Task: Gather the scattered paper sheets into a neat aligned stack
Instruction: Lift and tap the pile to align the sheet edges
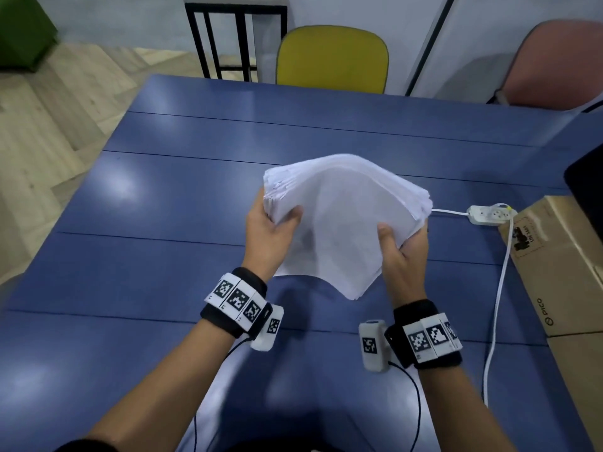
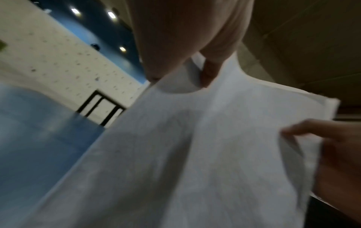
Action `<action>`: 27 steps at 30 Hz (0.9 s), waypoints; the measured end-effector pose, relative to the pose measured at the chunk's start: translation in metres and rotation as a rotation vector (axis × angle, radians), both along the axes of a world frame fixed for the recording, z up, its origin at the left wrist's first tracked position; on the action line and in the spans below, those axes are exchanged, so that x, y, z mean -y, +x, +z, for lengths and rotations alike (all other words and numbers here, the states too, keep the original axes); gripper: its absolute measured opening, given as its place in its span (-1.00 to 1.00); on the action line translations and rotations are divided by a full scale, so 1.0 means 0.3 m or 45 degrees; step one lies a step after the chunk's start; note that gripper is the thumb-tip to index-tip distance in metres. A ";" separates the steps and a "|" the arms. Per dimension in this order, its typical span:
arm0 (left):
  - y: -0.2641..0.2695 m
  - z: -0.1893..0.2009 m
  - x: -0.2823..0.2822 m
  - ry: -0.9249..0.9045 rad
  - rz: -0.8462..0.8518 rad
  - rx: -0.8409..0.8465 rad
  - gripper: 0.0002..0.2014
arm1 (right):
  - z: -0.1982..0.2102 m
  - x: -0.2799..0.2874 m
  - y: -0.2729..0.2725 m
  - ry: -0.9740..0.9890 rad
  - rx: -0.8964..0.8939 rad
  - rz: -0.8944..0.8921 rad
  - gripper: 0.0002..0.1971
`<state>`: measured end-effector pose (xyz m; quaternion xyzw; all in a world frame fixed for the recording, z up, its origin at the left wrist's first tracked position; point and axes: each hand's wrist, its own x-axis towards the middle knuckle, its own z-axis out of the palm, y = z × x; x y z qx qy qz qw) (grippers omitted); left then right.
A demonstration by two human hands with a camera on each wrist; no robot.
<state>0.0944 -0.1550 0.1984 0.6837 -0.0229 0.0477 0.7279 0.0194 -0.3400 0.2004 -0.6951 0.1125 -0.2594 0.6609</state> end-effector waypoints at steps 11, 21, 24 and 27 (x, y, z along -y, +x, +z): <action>0.004 -0.081 -0.151 0.125 -0.530 -0.015 -0.52 | -0.132 0.073 -0.053 0.072 -0.093 0.238 -0.55; 0.027 -0.122 -0.101 0.197 -0.437 -0.181 -0.58 | -0.146 0.046 -0.020 0.138 -0.335 0.117 -0.74; 0.034 -0.098 -0.058 0.180 -0.175 -0.165 -0.67 | -0.111 0.038 0.014 0.007 -0.306 0.114 -0.63; 0.050 -0.040 -0.053 0.184 -0.082 -0.071 -0.64 | -0.061 0.056 0.037 -0.071 -0.190 0.096 -0.67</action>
